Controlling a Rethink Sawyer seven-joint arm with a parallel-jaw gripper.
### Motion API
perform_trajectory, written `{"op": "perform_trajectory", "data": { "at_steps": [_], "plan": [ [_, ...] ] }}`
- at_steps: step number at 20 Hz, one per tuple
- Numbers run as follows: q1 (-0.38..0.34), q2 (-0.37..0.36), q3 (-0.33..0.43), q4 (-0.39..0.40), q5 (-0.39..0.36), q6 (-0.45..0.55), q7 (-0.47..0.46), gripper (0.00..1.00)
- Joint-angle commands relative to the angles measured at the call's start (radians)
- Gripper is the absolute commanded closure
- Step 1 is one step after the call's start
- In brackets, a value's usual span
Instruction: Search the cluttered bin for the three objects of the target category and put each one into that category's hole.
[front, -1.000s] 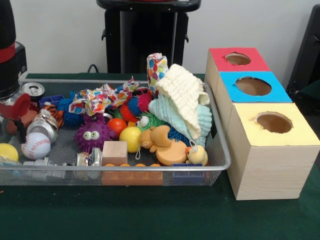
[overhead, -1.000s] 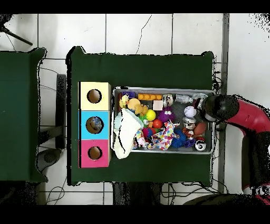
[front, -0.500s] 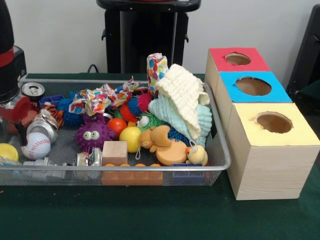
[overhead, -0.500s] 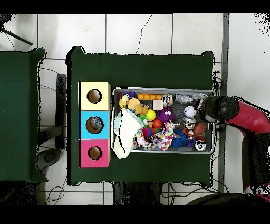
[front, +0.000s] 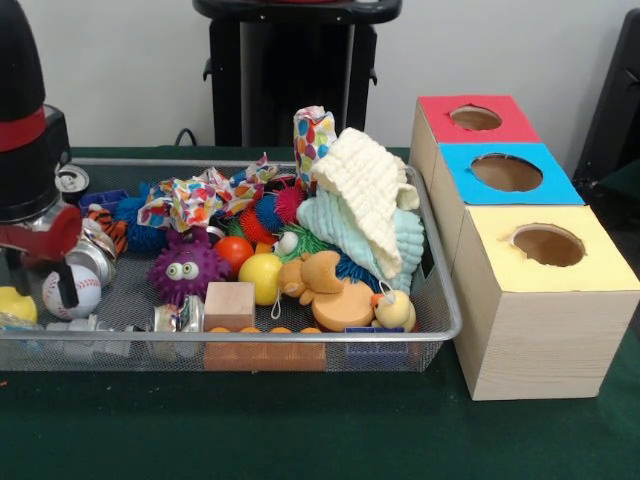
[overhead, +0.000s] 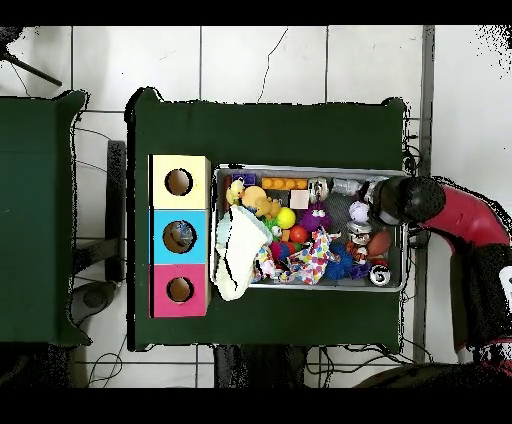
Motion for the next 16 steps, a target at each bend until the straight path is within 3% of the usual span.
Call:
{"op": "perform_trajectory", "data": {
  "at_steps": [1,6,16],
  "plan": [
    [0.034,0.017,0.114,0.012,-0.061,0.097,-0.340,0.00],
    [0.041,0.042,0.137,-0.039,-0.075,0.141,-0.385,0.00],
    [-0.015,0.088,0.184,-0.082,-0.101,0.123,-0.475,0.00]
  ]
}}
